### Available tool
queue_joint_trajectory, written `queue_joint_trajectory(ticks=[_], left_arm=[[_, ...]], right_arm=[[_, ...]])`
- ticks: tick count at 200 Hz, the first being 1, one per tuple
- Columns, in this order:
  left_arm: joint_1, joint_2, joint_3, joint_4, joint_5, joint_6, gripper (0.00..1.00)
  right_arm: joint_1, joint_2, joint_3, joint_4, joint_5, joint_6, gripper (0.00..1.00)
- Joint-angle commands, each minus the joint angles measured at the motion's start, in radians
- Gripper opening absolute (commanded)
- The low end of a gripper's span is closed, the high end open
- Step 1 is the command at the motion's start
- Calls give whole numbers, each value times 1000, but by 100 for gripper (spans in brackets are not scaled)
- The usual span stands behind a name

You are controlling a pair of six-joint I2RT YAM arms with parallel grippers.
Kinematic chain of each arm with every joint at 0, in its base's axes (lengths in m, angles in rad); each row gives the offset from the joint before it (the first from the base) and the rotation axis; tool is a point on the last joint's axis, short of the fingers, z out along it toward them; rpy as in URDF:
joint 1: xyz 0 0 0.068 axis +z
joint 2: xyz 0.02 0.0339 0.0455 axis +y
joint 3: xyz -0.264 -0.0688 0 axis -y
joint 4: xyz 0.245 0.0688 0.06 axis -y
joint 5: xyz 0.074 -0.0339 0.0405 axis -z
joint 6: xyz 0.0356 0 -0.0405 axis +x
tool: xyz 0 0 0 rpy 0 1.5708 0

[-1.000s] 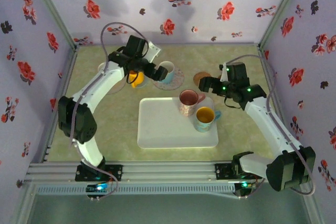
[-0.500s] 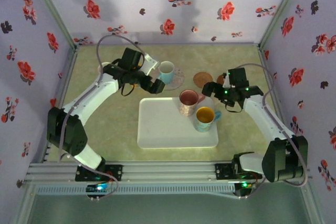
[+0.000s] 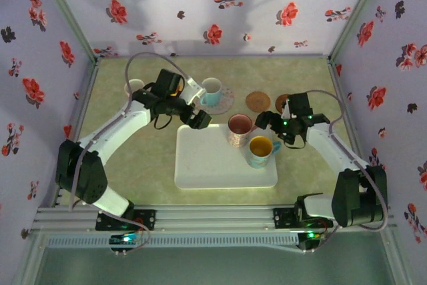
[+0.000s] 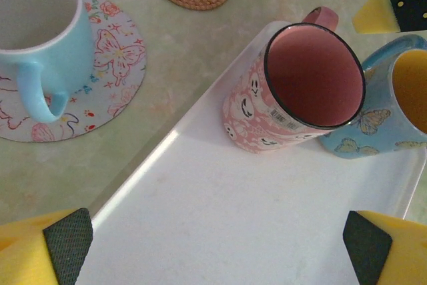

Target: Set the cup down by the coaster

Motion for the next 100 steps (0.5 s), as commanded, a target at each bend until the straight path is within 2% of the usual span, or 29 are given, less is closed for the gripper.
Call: queue_joint_trajectory(ticks=[1,100], left_arm=[[-8,-19,-2,18,27,34,100],[-22,-8,-6,6,29,59,100]], right_arm=[[-7,-43,-25,5,-43,28,99],[-3,-186,-91,-73,-81,76,99]])
